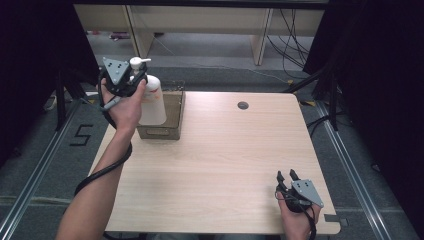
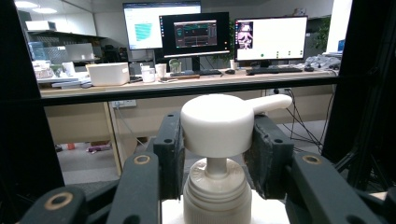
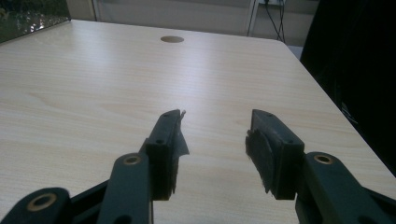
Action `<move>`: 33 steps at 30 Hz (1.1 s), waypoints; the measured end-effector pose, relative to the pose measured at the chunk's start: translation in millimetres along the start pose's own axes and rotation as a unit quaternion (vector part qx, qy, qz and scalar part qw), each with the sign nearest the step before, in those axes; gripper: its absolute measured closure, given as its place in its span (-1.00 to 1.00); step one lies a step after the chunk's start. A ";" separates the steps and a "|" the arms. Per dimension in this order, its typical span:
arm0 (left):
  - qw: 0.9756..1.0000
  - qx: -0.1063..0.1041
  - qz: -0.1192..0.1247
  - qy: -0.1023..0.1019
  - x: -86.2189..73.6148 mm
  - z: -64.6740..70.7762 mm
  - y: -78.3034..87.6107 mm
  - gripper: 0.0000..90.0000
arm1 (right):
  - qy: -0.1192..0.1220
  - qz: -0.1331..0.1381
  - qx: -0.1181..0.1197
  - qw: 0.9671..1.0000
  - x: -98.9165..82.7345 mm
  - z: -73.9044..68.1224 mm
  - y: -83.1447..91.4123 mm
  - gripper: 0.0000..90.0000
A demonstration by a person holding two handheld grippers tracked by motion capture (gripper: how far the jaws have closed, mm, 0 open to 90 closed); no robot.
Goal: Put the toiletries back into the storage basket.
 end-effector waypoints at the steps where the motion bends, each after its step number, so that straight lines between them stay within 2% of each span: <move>1: 1.000 0.001 0.000 0.000 -0.5 -0.2 -0.8 0.32 | -0.002 0.000 0.002 1.000 0.0 -0.7 -0.3 0.21; 6: 1.000 0.000 -0.004 -0.001 -4.7 -0.9 -6.5 0.32 | 0.002 0.003 0.001 1.000 0.6 0.0 -0.7 0.21; 30: 1.000 0.006 -0.018 -0.004 -19.5 -4.0 -21.1 0.32 | -0.004 -0.001 0.003 1.000 -0.1 -1.4 -0.3 0.21; 31: 1.000 0.007 -0.019 -0.003 -20.2 -4.1 -21.3 0.32 | 0.002 -0.002 0.001 1.000 0.0 0.0 0.7 0.21; 33: 1.000 0.008 -0.020 -0.004 -21.7 -4.6 -22.1 0.32 | -0.004 -0.002 0.004 1.000 -0.3 -1.5 -0.1 0.21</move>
Point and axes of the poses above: each handheld gripper's, and its own axes: y roughly backward along the jaws, x roughly out of its top, z roughly to its right, the point moved 10 cm from there along -y, roughly forward along the jaws
